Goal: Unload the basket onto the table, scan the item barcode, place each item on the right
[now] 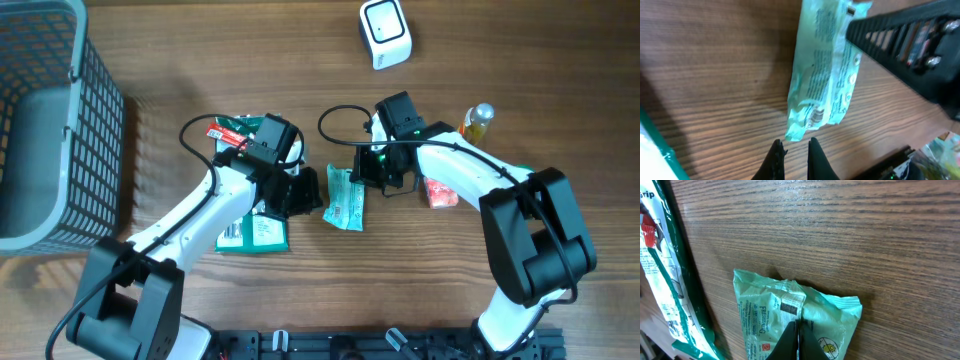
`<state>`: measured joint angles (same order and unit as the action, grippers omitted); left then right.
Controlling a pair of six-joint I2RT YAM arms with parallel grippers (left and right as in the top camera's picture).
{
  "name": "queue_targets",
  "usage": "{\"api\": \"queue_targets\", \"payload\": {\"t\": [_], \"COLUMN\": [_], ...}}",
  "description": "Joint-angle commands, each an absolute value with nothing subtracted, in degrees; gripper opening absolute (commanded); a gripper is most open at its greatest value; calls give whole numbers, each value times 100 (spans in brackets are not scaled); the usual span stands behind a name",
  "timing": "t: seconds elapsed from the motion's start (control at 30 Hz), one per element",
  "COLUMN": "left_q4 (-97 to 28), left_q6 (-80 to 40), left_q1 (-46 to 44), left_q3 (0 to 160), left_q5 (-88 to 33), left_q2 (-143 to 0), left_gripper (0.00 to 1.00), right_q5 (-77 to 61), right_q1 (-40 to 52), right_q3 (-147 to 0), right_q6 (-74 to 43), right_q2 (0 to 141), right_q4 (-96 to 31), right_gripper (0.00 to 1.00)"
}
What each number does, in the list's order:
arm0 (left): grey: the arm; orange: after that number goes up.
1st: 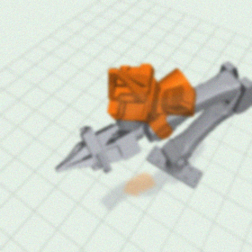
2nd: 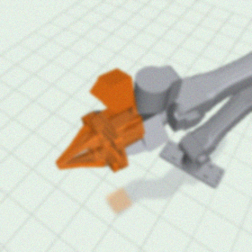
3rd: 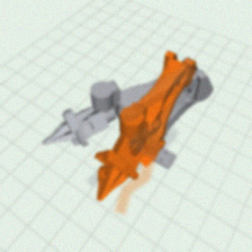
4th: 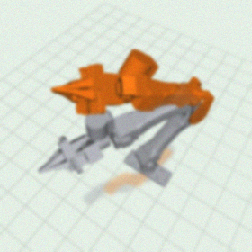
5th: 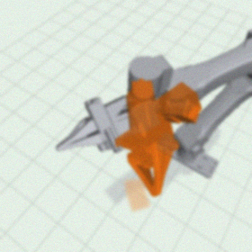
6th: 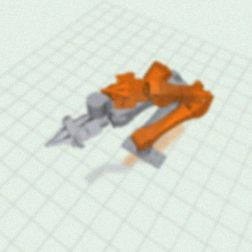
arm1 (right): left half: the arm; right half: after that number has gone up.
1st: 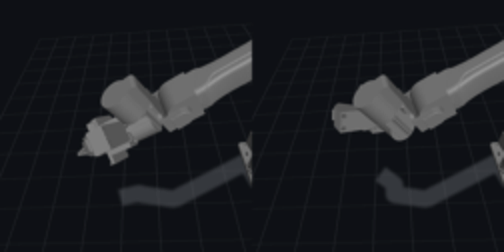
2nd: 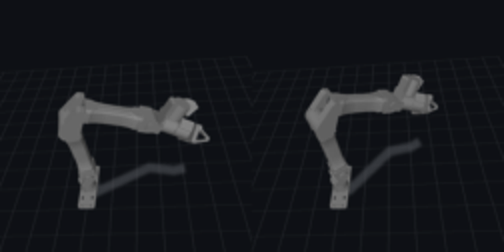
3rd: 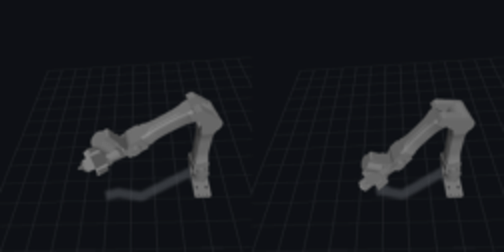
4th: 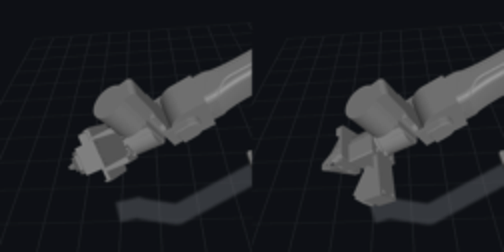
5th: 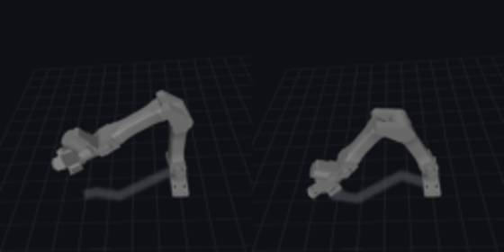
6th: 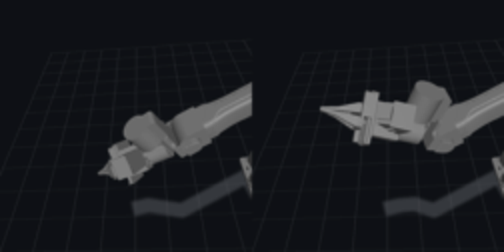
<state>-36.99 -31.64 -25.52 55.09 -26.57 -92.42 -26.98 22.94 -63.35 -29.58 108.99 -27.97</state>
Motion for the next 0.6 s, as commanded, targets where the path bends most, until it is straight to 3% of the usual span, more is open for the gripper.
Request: {"api": "queue_targets", "payload": {"t": [0.0, 0.17, 0.43, 0.57], "left_q4": [-2899, -2167, -2049, -2974], "left_q6": [-3376, -3546, -3645, -3544], "left_q1": [-2561, -2585, -2593, -2495], "left_q3": [5022, 4928, 4895, 4897], "left_q5": [-3450, -4313, -3859, -2499], "left_q2": [-9314, -9356, -10289, -10560], "left_gripper": [4, 4, 4, 4], "right_q5": [-2705, -2705, -2705, -2683], "right_q1": [2298, 2298, 2298, 2298], "right_q3": [-6292, -6292, -6292, -6292], "right_q6": [-3000, -2998, -2995, -2974], "right_q2": [11124, 11124, 11124, 11124], "right_q4": [-2786, -2773, -2768, -2768], "right_gripper": [4, 4, 4, 4]}}
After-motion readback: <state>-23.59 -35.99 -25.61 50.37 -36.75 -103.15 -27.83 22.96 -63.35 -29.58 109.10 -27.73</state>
